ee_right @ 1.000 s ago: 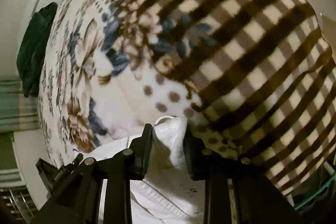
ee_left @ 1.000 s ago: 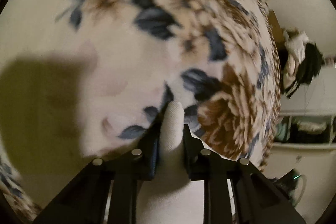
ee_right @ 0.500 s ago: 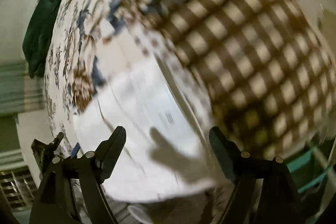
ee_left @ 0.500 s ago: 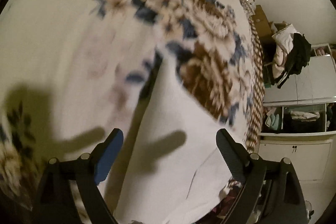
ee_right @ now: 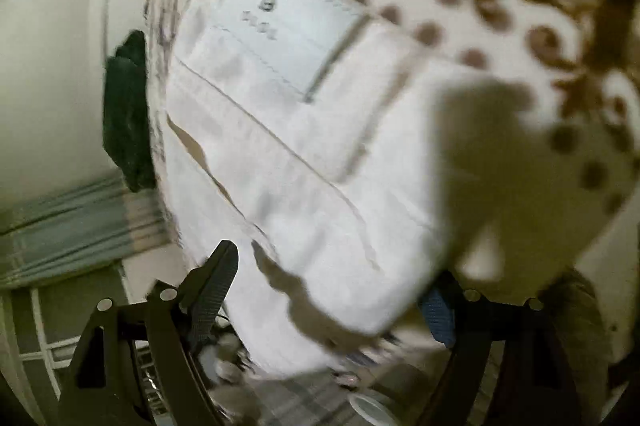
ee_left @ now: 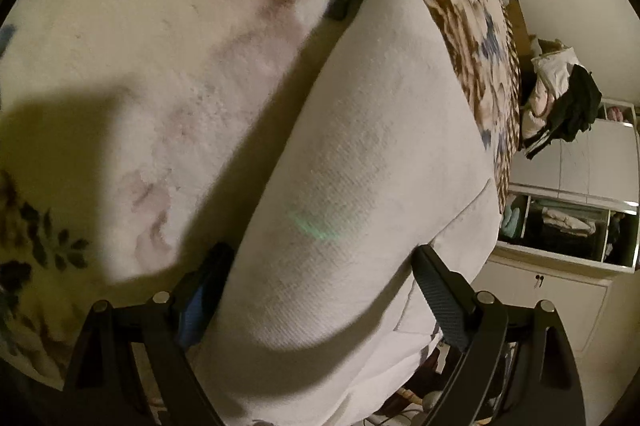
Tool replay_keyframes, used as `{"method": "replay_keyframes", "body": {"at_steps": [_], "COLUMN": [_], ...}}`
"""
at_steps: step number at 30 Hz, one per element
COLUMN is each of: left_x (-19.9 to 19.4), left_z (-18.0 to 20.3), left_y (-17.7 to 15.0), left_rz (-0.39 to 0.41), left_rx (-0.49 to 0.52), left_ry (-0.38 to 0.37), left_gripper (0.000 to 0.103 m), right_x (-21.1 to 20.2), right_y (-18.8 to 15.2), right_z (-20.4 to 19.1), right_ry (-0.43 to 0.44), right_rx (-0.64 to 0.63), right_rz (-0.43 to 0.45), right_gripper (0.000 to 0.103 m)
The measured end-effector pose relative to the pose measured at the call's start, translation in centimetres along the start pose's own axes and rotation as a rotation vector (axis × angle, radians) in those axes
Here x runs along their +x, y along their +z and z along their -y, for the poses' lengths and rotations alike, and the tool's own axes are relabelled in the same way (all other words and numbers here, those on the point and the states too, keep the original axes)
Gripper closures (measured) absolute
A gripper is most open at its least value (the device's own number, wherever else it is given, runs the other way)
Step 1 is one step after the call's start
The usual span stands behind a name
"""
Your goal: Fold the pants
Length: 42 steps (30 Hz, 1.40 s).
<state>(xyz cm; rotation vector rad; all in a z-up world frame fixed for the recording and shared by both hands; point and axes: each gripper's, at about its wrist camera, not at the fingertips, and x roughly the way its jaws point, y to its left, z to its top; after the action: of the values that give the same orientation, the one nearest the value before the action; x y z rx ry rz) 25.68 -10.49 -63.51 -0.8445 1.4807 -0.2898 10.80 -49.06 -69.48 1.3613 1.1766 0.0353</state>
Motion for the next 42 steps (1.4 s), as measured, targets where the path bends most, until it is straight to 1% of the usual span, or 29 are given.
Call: {"method": "replay_keyframes", "body": {"at_steps": [2, 3, 7, 10, 11, 13, 14, 16, 17, 18, 19, 20, 21, 22, 23, 26, 29, 33, 34, 35, 37, 40, 42], "left_x": [0.1, 0.1, 0.3, 0.6, 0.7, 0.8, 0.8, 0.6, 0.6, 0.4, 0.1, -0.3, -0.6, -1.2, -1.7, -3.0, -5.1, -8.4, -9.3, -10.2, -11.9, -13.8, -15.0], "left_z": [0.1, 0.1, 0.2, 0.3, 0.3, 0.2, 0.2, 0.2, 0.3, 0.6, 1.1, 1.5, 1.9, 2.4, 2.7, 3.7, 5.3, 7.5, 8.1, 8.5, 9.5, 10.5, 10.9], "left_y": [0.0, 0.1, 0.4, 0.6, 0.6, 0.7, 0.7, 0.6, 0.6, 0.5, 0.3, -0.1, -0.3, -0.7, -0.9, -1.4, -1.7, -1.3, -1.1, -0.7, 0.3, 3.0, 5.7], "left_rz": [-0.006, -0.008, -0.015, -0.020, -0.022, -0.022, -0.021, -0.015, -0.010, 0.008, 0.022, 0.040, 0.054, 0.073, 0.084, 0.108, 0.133, 0.167, 0.177, 0.186, 0.212, 0.248, 0.270], "left_rx": [0.005, 0.008, 0.013, 0.015, 0.018, 0.022, 0.022, 0.020, 0.026, 0.046, 0.076, 0.095, 0.109, 0.129, 0.139, 0.135, 0.151, 0.159, 0.159, 0.163, 0.170, 0.167, 0.169], "left_ry": [0.002, 0.001, -0.004, -0.011, -0.011, -0.010, -0.011, -0.013, -0.013, -0.014, -0.009, -0.011, -0.021, -0.029, -0.033, -0.058, -0.076, -0.099, -0.102, -0.105, -0.111, -0.124, -0.135], "left_gripper": [0.010, 0.008, 0.007, 0.006, 0.006, 0.006, 0.006, 0.007, 0.009, 0.032, 0.050, 0.058, 0.072, 0.078, 0.079, 0.083, 0.084, 0.084, 0.084, 0.084, 0.084, 0.084, 0.084], "right_x": [1.0, 1.4, 2.3, 1.9, 1.8, 2.2, 3.0, 3.8, 3.8, 3.7, 3.9, 4.0, 3.9, 3.8, 3.7, 2.8, 1.3, -1.1, -1.8, -2.7, -3.5, -3.6, -2.6], "right_y": [-0.1, -0.1, 0.4, 0.3, 0.2, 0.1, 0.0, 0.0, -0.1, -0.1, -0.5, -0.8, -1.3, -1.6, -2.1, -2.7, -3.1, -3.9, -3.7, -3.4, -3.5, -3.4, -3.0], "right_z": [-0.2, -0.3, -1.1, -2.1, -2.3, -2.2, -1.8, -1.6, -1.7, -2.1, -2.4, -2.7, -3.0, -3.4, -4.2, -5.8, -7.7, -11.5, -12.4, -13.2, -16.2, -20.2, -23.4], "right_ry": [0.018, 0.035, 0.085, 0.149, 0.152, 0.125, 0.104, 0.101, 0.091, 0.046, 0.012, -0.010, -0.029, -0.042, -0.069, -0.101, -0.107, -0.092, -0.087, -0.079, -0.066, -0.041, -0.025], "right_rx": [0.006, 0.009, 0.046, 0.031, 0.015, -0.019, -0.024, -0.022, -0.026, -0.036, -0.048, -0.058, -0.066, -0.076, -0.100, -0.134, -0.166, -0.218, -0.223, -0.232, -0.270, -0.320, -0.349], "right_rz": [0.021, 0.034, 0.056, 0.066, 0.066, 0.061, 0.044, 0.052, 0.057, 0.066, 0.074, 0.080, 0.087, 0.092, 0.103, 0.120, 0.136, 0.139, 0.140, 0.138, 0.137, 0.137, 0.140], "right_gripper": [0.010, 0.009, 0.009, 0.009, 0.009, 0.009, 0.011, 0.016, 0.026, 0.036, 0.049, 0.058, 0.062, 0.066, 0.069, 0.073, 0.076, 0.077, 0.077, 0.077, 0.077, 0.077, 0.077]}}
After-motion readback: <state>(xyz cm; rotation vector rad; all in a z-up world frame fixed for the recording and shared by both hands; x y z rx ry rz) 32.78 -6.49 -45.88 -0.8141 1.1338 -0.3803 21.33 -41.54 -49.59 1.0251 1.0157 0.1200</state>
